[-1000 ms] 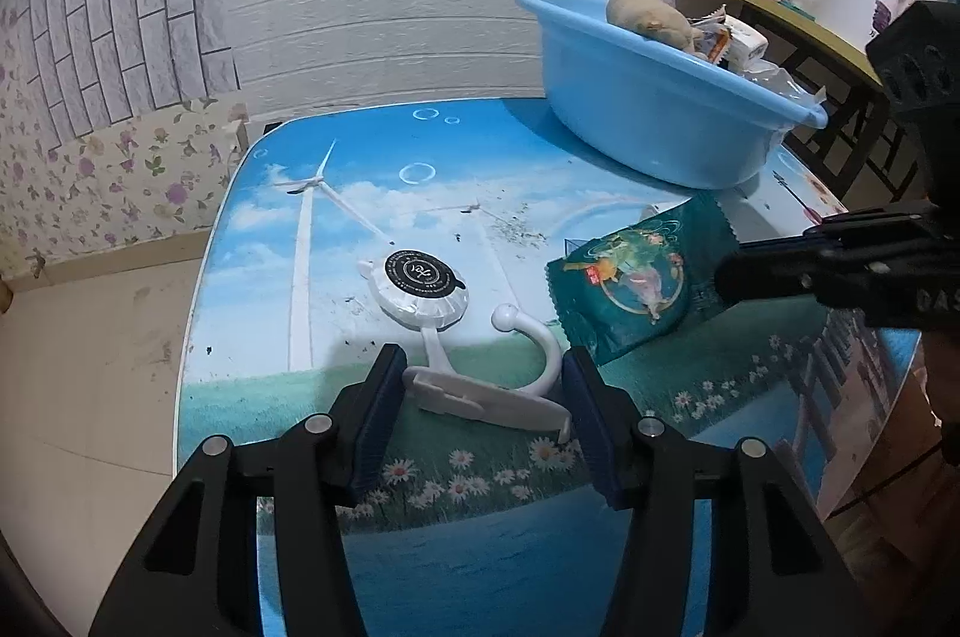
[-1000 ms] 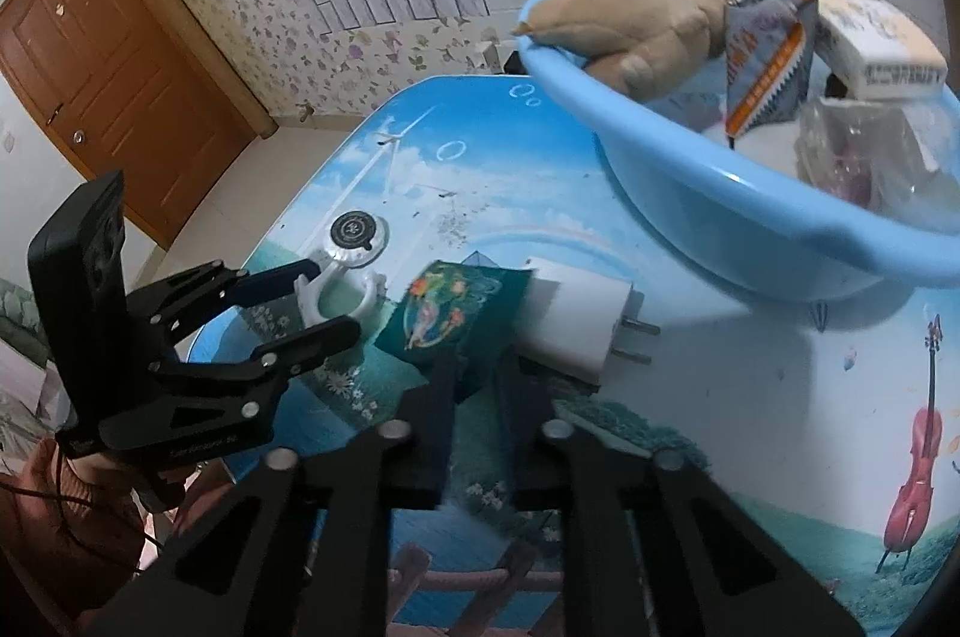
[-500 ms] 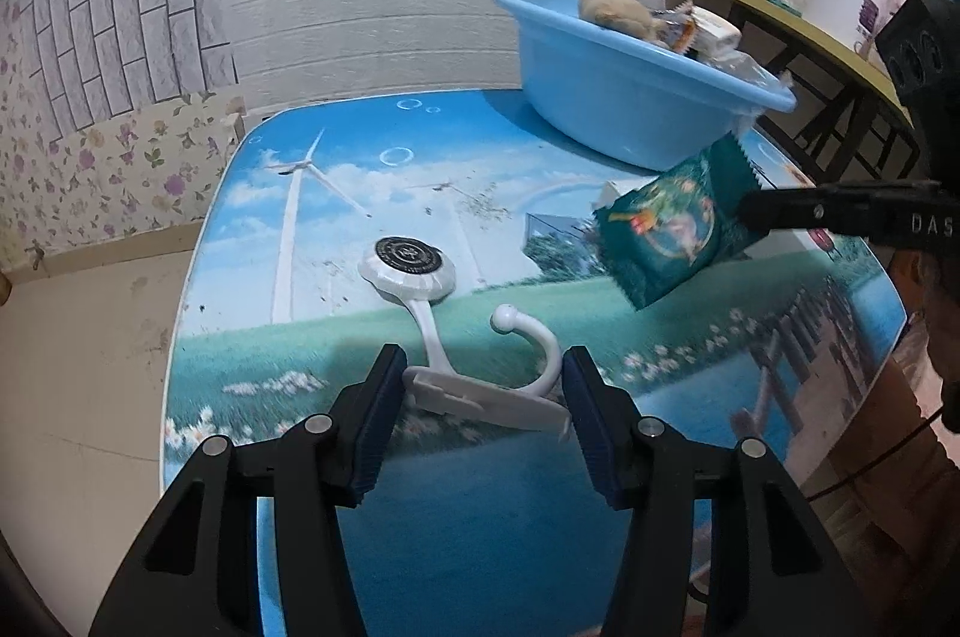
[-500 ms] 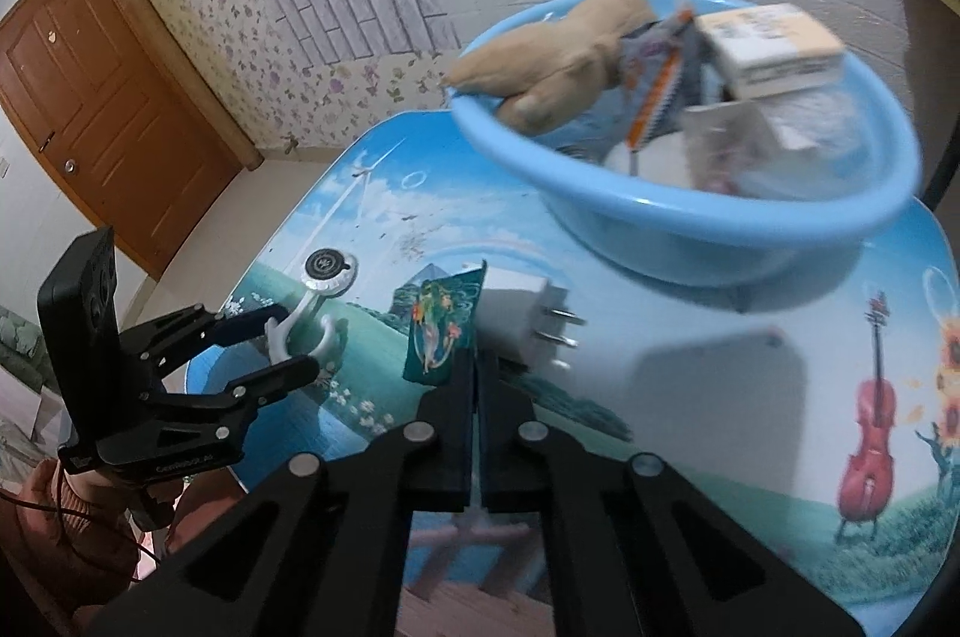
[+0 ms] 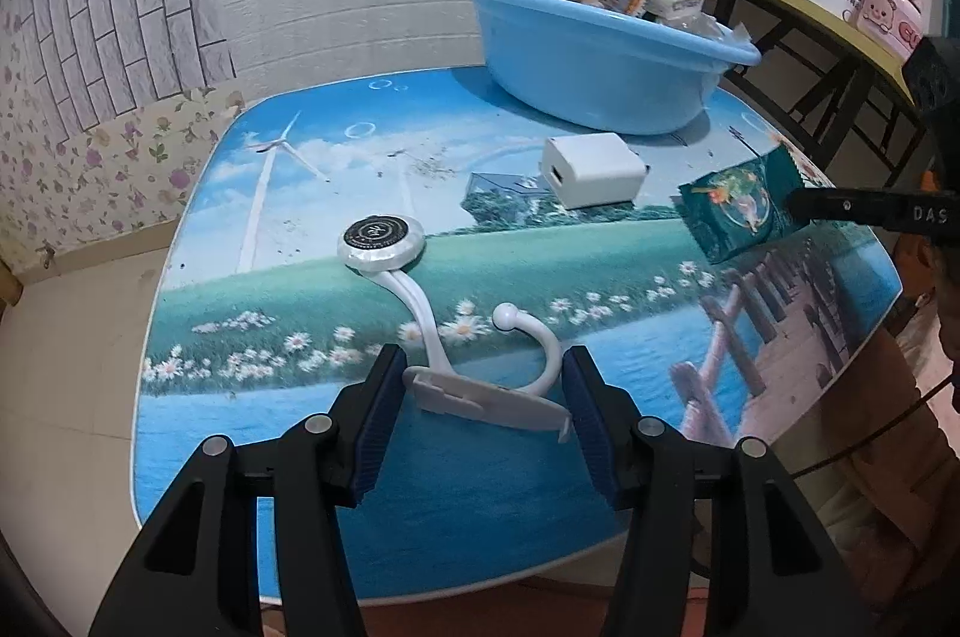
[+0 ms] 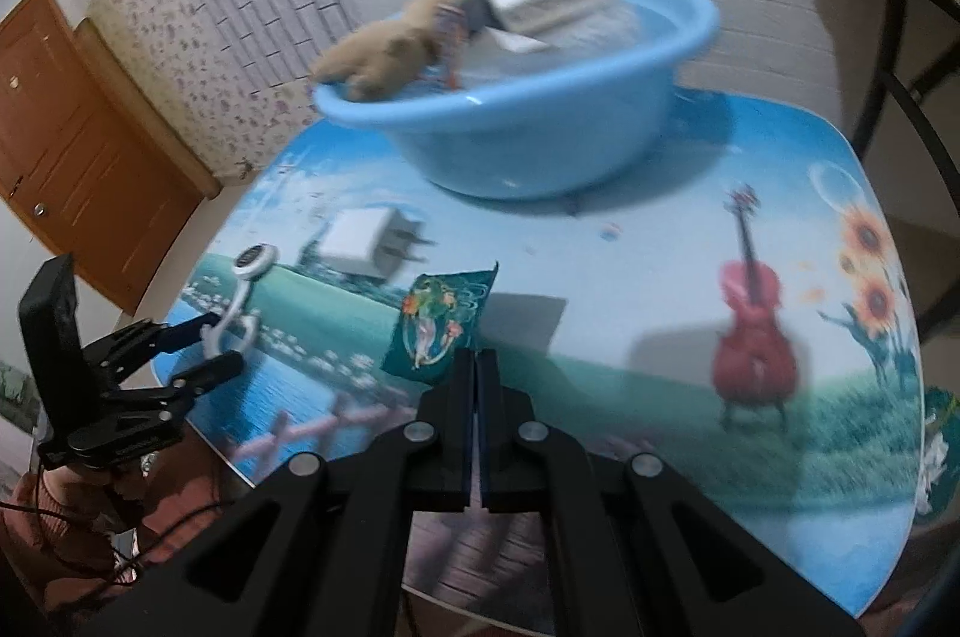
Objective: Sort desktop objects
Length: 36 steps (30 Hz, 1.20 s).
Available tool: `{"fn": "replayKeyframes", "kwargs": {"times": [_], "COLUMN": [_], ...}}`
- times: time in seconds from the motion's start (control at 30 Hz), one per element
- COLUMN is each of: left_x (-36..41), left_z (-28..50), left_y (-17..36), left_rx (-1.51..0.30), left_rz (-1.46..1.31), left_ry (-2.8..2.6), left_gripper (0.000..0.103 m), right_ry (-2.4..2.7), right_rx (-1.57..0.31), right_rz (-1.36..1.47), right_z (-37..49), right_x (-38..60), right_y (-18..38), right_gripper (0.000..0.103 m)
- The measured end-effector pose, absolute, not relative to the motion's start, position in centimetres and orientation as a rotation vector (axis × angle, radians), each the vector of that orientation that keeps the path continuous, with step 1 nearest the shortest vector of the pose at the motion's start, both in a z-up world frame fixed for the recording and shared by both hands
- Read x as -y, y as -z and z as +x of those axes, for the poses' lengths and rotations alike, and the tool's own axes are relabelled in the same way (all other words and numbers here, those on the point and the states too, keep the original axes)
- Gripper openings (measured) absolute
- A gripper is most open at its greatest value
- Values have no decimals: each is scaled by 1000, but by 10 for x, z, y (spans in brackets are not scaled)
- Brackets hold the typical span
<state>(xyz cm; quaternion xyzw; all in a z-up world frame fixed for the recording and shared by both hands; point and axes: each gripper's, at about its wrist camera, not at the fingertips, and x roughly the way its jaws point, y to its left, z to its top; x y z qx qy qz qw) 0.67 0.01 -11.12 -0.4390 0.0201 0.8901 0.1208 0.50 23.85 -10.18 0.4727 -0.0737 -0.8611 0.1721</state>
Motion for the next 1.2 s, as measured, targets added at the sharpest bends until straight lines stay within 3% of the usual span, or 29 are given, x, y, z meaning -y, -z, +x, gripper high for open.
{"fn": "replayKeyframes", "kwargs": {"times": [0.47,0.67,0.73,0.83,0.97,1.1,1.2], "left_x": [-48,-55,-56,-58,-58,-59,-60], "left_z": [16,12,10,7,3,-1,-1], "left_y": [110,111,111,112,113,114,114], "left_rx": [-118,-121,-126,-140,-129,-131,-131], "left_rz": [-1278,-1277,-1272,-1266,-1260,-1248,-1245], "left_ry": [-2505,-2527,-2552,-2582,-2607,-2624,-2627], "left_gripper": [54,54,53,54,54,54,54], "right_ry": [2544,2548,2555,2592,2592,2557,2561], "right_rx": [196,226,223,198,179,104,28], "right_rz": [1397,1397,1393,1376,1318,1275,1260], "right_z": [21,22,22,24,26,26,23], "right_x": [-277,-285,-287,-289,-285,-267,-252], "right_y": [116,120,119,117,111,109,113], "right_gripper": [2,8,27,44,53,75,76]}}
